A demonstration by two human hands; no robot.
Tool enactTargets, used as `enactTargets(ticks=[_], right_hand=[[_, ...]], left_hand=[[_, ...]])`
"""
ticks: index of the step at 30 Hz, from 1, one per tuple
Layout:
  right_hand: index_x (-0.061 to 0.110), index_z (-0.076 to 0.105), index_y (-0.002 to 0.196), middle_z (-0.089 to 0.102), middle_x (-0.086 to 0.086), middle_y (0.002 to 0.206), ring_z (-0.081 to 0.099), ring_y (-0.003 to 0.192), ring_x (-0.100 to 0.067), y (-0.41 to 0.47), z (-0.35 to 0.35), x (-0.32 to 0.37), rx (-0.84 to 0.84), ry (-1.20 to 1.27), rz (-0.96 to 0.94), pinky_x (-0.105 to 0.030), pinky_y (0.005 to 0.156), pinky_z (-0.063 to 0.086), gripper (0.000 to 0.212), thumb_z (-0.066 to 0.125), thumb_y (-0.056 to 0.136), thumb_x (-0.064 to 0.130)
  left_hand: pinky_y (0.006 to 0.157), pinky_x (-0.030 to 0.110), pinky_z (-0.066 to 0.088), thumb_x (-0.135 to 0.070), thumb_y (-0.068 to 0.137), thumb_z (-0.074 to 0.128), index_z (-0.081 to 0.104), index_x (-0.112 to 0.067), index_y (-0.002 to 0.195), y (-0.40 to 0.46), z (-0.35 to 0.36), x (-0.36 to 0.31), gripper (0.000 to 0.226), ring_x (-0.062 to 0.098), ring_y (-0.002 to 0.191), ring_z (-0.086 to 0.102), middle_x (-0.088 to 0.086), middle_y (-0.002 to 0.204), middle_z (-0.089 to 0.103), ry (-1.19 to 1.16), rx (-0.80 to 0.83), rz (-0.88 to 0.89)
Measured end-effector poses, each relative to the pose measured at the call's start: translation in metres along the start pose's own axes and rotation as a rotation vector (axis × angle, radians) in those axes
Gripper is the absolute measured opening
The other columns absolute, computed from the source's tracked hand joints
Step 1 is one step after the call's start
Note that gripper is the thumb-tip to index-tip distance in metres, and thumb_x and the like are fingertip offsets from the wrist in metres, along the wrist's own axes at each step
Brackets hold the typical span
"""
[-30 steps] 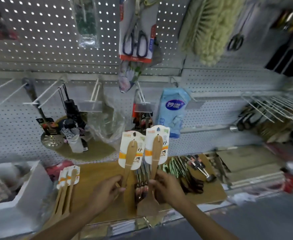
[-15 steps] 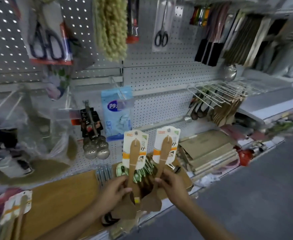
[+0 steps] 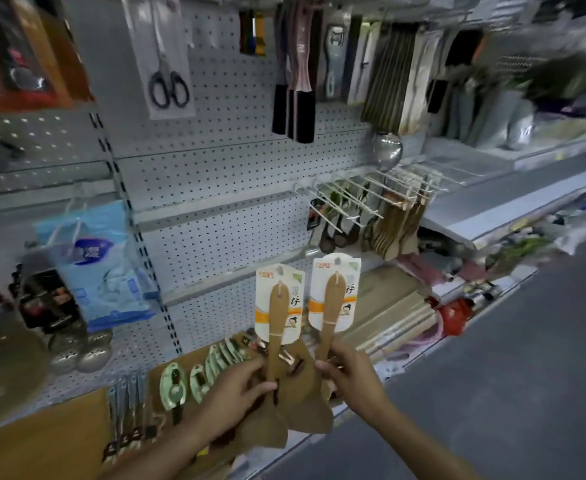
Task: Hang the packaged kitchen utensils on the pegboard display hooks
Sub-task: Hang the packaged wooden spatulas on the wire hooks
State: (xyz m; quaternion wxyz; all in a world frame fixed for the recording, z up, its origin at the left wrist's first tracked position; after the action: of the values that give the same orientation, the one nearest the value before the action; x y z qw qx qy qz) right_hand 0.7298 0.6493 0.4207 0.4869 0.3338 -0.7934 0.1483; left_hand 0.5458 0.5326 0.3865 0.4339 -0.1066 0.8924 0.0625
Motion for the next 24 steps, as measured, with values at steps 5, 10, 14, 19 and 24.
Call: enactTargets(ticks=[5, 10, 14, 19, 24], right_hand=[[0.031, 0.066, 0.091, 0.072, 0.004, 0.083, 0.07, 0.076, -0.014, 0.012, -0.068, -0.056, -0.042, 0.021, 0.108, -0.042, 0.065, 0.06, 0.008, 0.064, 0.094, 0.024], [0.028, 0.067, 0.091, 0.072, 0.007, 0.085, 0.068, 0.078, -0.014, 0.027, -0.124, -0.095, -0.102, 0.045, 0.148, -0.046, 0.075, 0.056, 0.012, 0.064, 0.094, 0.017], [0.04, 0.065, 0.085, 0.071, 0.011, 0.08, 0.068, 0.075, -0.012, 0.05, -0.17, -0.119, -0.151, 0.029, 0.139, -0.043, 0.073, 0.057, 0.026, 0.065, 0.093, 0.015], [0.047, 0.064, 0.085, 0.072, 0.013, 0.082, 0.069, 0.078, -0.01, 0.088, -0.225, -0.155, -0.194, 0.008, 0.18, -0.035, 0.074, 0.058, 0.032, 0.065, 0.094, 0.016], [0.039, 0.066, 0.094, 0.072, 0.012, 0.082, 0.069, 0.076, -0.01, 0.144, -0.284, -0.189, -0.215, -0.035, 0.196, -0.031, 0.069, 0.057, 0.024, 0.066, 0.092, 0.014]], left_hand=[[0.075, 0.033, 0.054, -0.049, 0.091, 0.063, 0.066, -0.031, 0.104, 0.057, 0.048, -0.035, 0.022, -0.002, 0.083, 0.062, -0.015, 0.09, 0.068, 0.045, -0.004, 0.033], [0.073, 0.026, 0.053, -0.059, 0.089, 0.056, 0.065, -0.037, 0.106, 0.117, 0.09, -0.065, 0.03, -0.007, 0.084, 0.06, -0.025, 0.093, 0.065, 0.07, 0.033, 0.1], [0.071, 0.022, 0.051, -0.07, 0.085, 0.049, 0.066, -0.026, 0.113, 0.179, 0.121, -0.084, 0.054, -0.008, 0.081, 0.059, -0.024, 0.091, 0.065, 0.094, 0.071, 0.148], [0.068, 0.02, 0.047, -0.036, 0.09, 0.067, 0.057, -0.037, 0.091, 0.266, 0.158, -0.108, 0.01, -0.003, 0.08, 0.06, -0.024, 0.081, 0.06, 0.117, 0.163, 0.183], [0.068, 0.013, 0.044, -0.03, 0.088, 0.07, 0.064, -0.026, 0.092, 0.356, 0.19, -0.128, 0.009, -0.002, 0.082, 0.061, -0.019, 0.082, 0.062, 0.069, 0.196, 0.208]])
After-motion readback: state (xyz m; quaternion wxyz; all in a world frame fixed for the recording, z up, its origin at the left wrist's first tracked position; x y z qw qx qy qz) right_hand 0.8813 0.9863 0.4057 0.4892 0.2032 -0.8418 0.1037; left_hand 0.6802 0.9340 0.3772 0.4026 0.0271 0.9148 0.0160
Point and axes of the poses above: each hand's wrist, its own y-axis towards the middle knuckle, its own z-axis out of the palm, x = y × z, the point moved 6 cm from there along y, towards the middle knuckle
